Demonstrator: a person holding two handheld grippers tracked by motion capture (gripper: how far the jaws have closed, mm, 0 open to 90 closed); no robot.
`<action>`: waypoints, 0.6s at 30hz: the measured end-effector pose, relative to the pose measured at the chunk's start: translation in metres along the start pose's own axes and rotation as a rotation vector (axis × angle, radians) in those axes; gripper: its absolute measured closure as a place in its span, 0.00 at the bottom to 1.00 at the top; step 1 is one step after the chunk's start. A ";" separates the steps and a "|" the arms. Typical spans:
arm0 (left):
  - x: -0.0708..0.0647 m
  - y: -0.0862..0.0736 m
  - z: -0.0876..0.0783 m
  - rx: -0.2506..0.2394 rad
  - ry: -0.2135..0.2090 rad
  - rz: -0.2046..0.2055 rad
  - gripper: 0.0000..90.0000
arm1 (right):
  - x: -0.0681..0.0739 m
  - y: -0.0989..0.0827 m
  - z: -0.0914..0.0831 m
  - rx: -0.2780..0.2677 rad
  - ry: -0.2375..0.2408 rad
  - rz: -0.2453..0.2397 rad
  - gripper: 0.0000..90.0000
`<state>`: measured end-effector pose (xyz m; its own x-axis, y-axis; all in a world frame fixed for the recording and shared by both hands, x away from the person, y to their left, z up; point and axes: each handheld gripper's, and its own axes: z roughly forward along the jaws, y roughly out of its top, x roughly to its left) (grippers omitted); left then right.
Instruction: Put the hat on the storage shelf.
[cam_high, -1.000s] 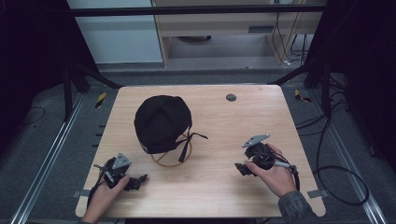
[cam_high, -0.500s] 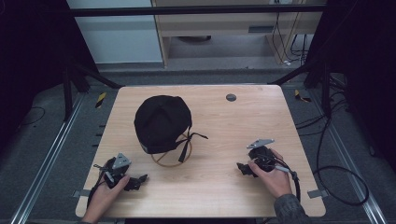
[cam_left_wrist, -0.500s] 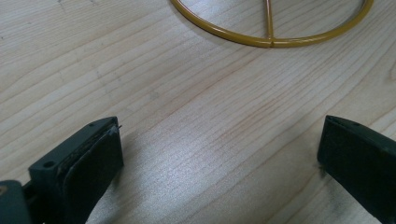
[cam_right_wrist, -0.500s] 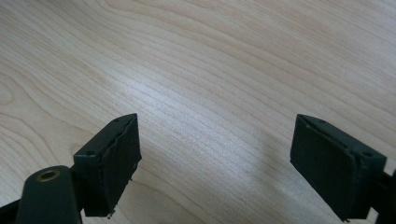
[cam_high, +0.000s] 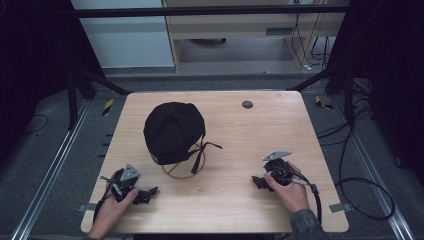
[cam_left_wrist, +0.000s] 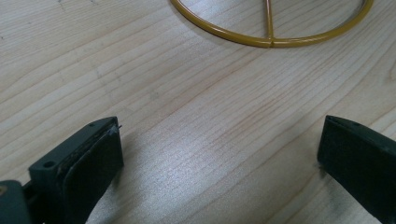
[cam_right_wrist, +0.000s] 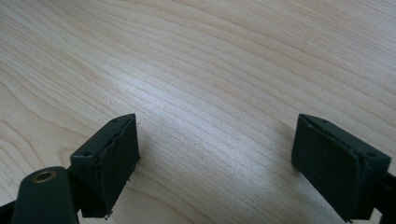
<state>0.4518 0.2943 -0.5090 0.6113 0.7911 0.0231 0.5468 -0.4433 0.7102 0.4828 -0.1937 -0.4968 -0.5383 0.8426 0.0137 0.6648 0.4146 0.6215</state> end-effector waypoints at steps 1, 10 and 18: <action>0.000 0.000 0.000 0.000 0.000 0.000 0.00 | 0.000 0.000 0.000 -0.001 -0.002 -0.002 0.16; 0.000 0.000 0.000 0.000 0.001 -0.001 0.00 | 0.003 -0.008 0.001 -0.064 -0.022 0.001 0.16; 0.000 0.000 0.000 0.000 0.000 0.000 0.00 | 0.003 -0.022 0.001 -0.172 -0.026 0.004 0.16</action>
<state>0.4517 0.2943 -0.5090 0.6109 0.7913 0.0230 0.5471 -0.4430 0.7102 0.4670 -0.1999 -0.5116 -0.5211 0.8535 -0.0023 0.5673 0.3483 0.7462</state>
